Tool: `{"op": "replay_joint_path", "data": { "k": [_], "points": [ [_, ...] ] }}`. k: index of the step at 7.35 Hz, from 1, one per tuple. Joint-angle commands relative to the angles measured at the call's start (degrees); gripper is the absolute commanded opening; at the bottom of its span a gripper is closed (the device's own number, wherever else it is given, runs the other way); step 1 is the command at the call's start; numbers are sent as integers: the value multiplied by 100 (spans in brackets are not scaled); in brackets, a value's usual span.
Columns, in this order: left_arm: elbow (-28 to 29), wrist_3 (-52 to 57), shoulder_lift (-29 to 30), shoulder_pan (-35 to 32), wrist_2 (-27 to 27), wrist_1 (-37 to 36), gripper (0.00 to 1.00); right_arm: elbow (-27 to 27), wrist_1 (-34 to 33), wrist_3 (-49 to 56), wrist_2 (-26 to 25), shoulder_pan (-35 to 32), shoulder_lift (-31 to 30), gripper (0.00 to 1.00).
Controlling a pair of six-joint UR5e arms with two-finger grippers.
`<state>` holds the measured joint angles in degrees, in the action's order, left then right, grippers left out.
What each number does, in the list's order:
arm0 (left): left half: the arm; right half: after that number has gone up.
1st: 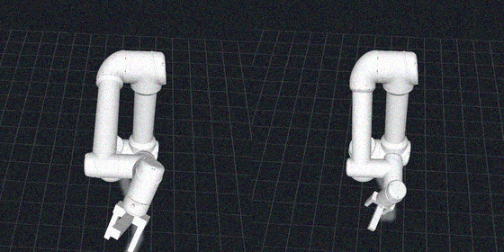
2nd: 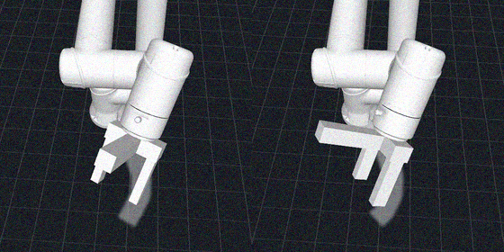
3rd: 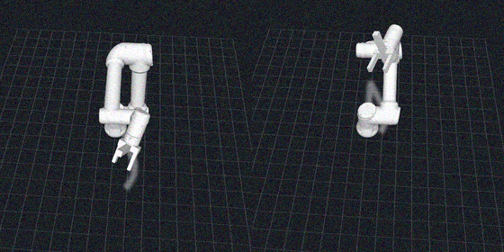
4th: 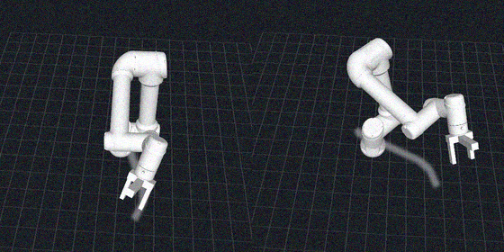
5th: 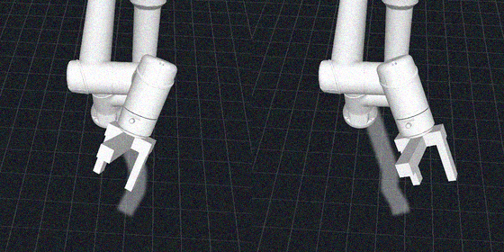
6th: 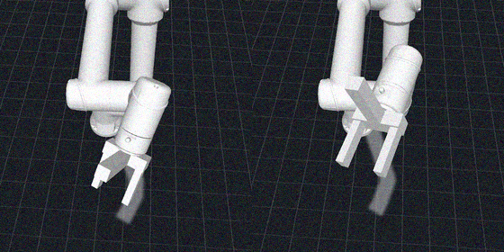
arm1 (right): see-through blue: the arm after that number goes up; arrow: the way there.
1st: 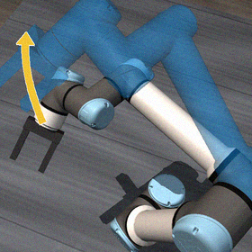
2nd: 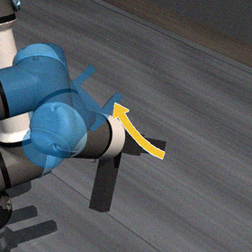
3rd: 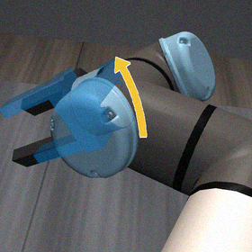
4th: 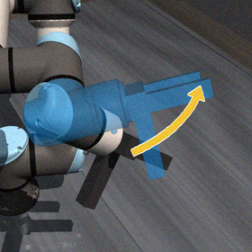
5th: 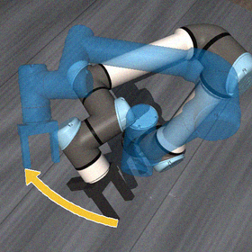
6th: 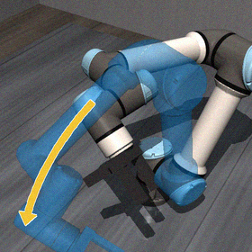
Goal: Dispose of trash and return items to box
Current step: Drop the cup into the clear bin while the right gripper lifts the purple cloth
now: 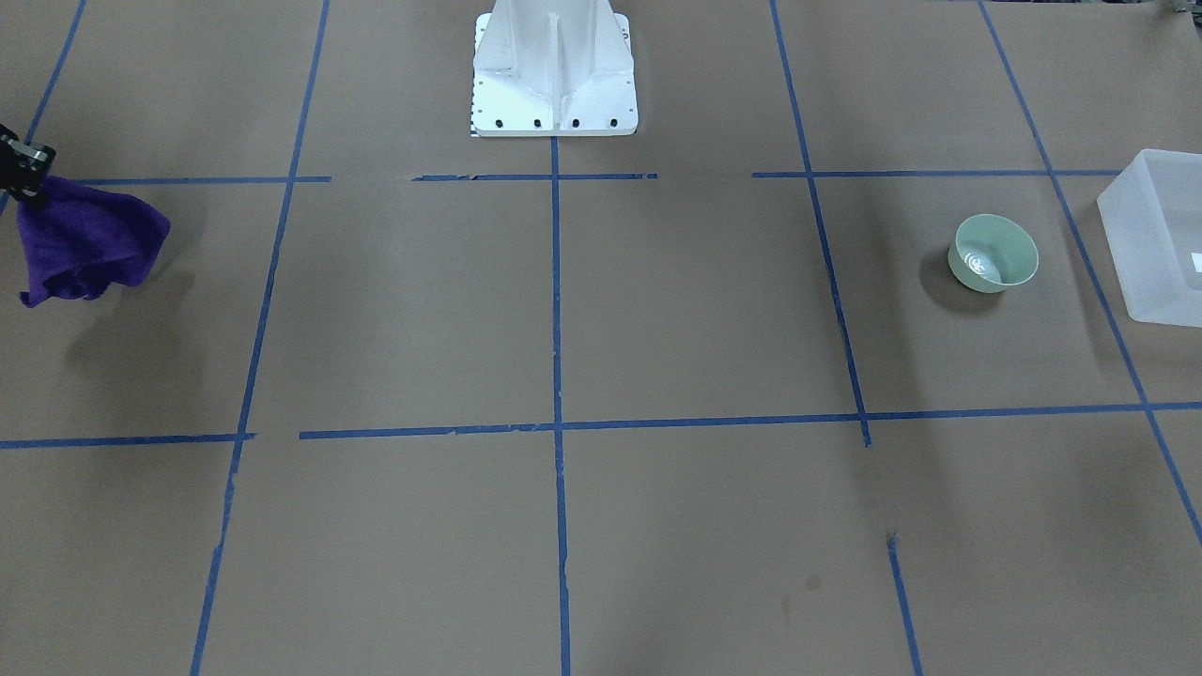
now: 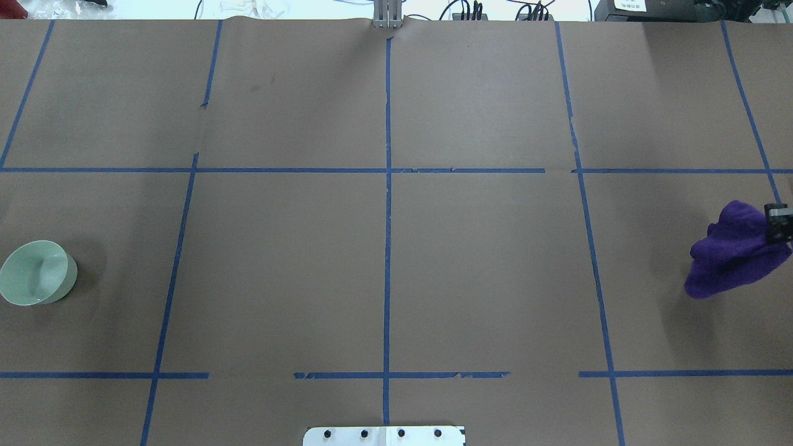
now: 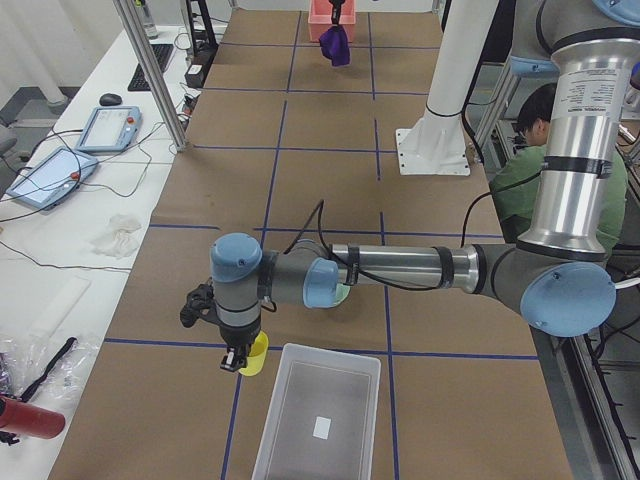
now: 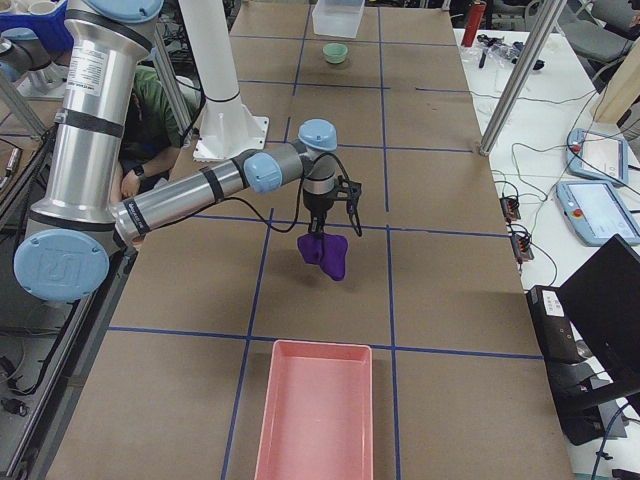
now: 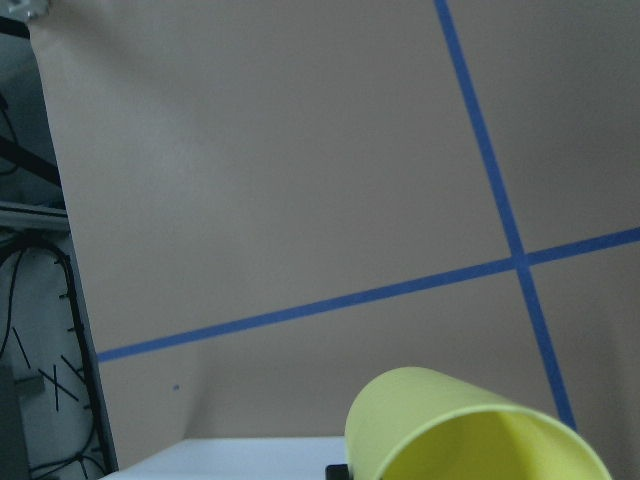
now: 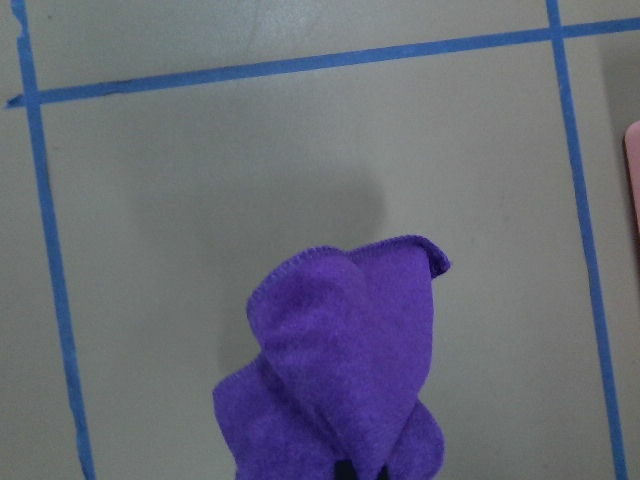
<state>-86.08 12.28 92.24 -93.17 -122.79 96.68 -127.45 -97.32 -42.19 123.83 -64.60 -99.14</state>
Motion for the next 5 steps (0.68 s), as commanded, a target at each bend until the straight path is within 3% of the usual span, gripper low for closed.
{"op": "replay_joint_path", "data": {
  "k": [1,2,5],
  "points": [
    [-110,-607,-888,-26,-86,587,0,-114,-2376,1540,317,-1322,1461,0],
    [-172,-978,-1240,-9,-470,868,0,-79,-3171,2296,300,-1727,1920,0],
    [-23,-1105,-1410,262,-1219,1108,0,96,-3425,3574,256,-2388,1986,0]
  ]
}}
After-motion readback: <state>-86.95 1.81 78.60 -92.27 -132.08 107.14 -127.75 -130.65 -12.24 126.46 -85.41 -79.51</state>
